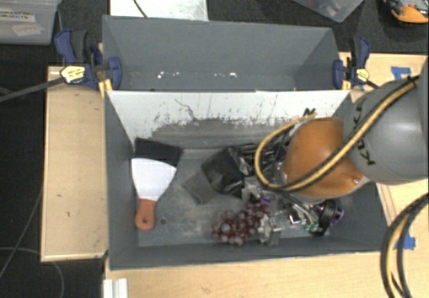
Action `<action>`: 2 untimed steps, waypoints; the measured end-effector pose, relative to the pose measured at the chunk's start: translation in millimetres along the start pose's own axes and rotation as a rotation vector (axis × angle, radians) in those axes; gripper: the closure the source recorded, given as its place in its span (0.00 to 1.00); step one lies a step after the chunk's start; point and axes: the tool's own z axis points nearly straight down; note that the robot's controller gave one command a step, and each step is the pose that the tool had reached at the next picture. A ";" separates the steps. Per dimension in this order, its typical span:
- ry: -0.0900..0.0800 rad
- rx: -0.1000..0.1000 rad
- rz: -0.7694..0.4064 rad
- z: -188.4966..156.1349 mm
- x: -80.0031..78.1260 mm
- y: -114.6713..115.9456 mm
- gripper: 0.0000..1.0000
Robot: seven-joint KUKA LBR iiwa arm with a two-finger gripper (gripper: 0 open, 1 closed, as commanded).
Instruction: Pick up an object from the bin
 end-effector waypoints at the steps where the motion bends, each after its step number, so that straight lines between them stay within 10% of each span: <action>1: 0.013 -0.004 0.130 1.5 -20.3 63.2 1.00; 2: 0.013 -0.004 0.130 1.5 -20.3 63.1 1.00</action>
Offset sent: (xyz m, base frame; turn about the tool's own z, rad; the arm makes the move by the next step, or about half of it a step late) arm 0.0000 0.0000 0.0000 0.0000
